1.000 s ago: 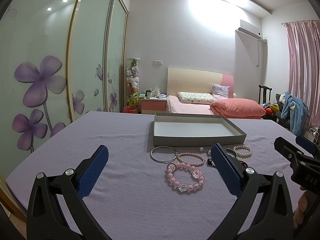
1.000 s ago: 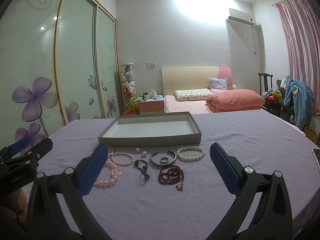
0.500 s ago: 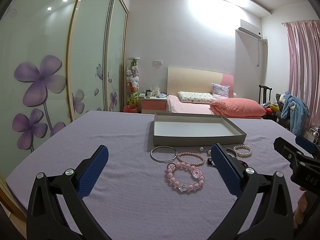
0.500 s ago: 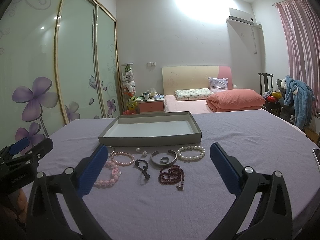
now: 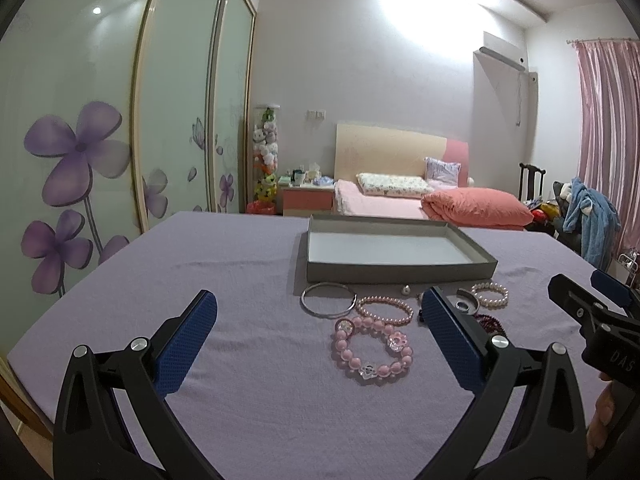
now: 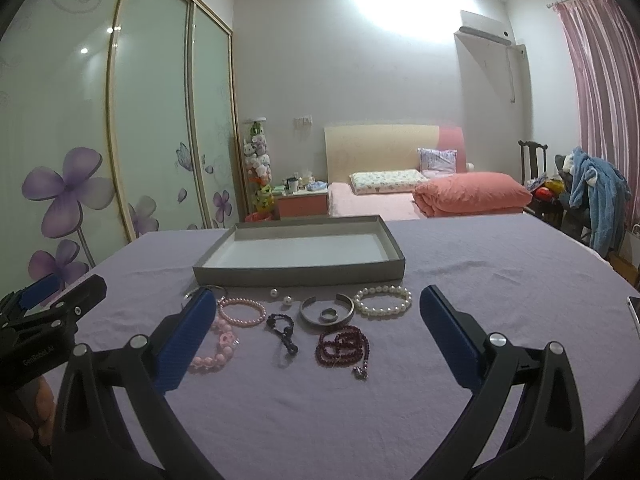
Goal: Organize jewelry
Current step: 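Grasp the pink bead bracelet with the left tool while the right tool grasps the dark red bead strand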
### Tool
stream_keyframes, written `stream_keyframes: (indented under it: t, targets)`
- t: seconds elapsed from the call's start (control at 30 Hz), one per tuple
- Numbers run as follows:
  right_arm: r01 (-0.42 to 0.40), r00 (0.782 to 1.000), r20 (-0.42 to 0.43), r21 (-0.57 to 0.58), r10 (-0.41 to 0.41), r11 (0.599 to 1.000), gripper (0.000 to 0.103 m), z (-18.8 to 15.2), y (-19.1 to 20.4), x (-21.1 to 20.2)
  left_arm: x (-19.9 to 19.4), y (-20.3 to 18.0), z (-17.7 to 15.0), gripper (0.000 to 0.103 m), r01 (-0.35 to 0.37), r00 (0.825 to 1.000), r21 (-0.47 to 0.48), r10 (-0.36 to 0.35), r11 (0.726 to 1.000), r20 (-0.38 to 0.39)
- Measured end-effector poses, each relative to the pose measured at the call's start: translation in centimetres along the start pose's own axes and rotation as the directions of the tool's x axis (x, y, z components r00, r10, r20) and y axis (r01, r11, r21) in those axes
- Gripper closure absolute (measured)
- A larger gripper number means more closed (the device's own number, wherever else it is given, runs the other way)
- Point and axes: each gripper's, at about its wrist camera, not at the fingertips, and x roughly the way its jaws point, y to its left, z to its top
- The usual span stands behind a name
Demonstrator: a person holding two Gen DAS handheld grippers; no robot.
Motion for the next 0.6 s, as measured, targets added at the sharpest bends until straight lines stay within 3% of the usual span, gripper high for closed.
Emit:
stream_keyframes:
  t: [0.1,0.23,0.3,0.37,0.43,0.6]
  targets:
    - [0.019,0.997,-0.074,0.007,-0.018,1.000,0.004,-0.3,-0.8,1.9,1.3,0.2,-0.2,0.002,0.005,0.999,-0.004,-0.006,1.000,-0.051]
    - [0.028,0.978,-0.210,0.043,-0.018,0.999,0.004,-0.7,-2.4,5.0,3.1,0.3,-0.6,0.002,0.022,0.991,-0.006,-0.023,1.000,-0.134]
    - [0.021,0.960,-0.281,0.061,-0.003,0.998,0.007,-1.3,-3.0,6.6,4.2,0.5,-0.7,0.002,0.033,0.982,-0.006,-0.033,0.999,-0.185]
    - [0.008,0.930,-0.367,0.062,0.015,0.998,0.020,-1.9,-3.2,8.4,5.4,0.4,-0.9,0.002,0.042,0.972,-0.003,-0.042,0.999,-0.233]
    - [-0.004,0.900,-0.434,0.064,0.032,0.998,0.022,-2.7,-3.3,9.9,6.4,0.4,-1.2,0.002,0.050,0.960,0.002,-0.048,0.999,-0.275]
    - [-0.008,0.849,-0.528,0.022,0.018,1.000,0.028,-3.3,-2.7,12.4,8.3,0.6,-1.6,0.002,0.069,0.935,-0.008,-0.067,0.998,-0.347]
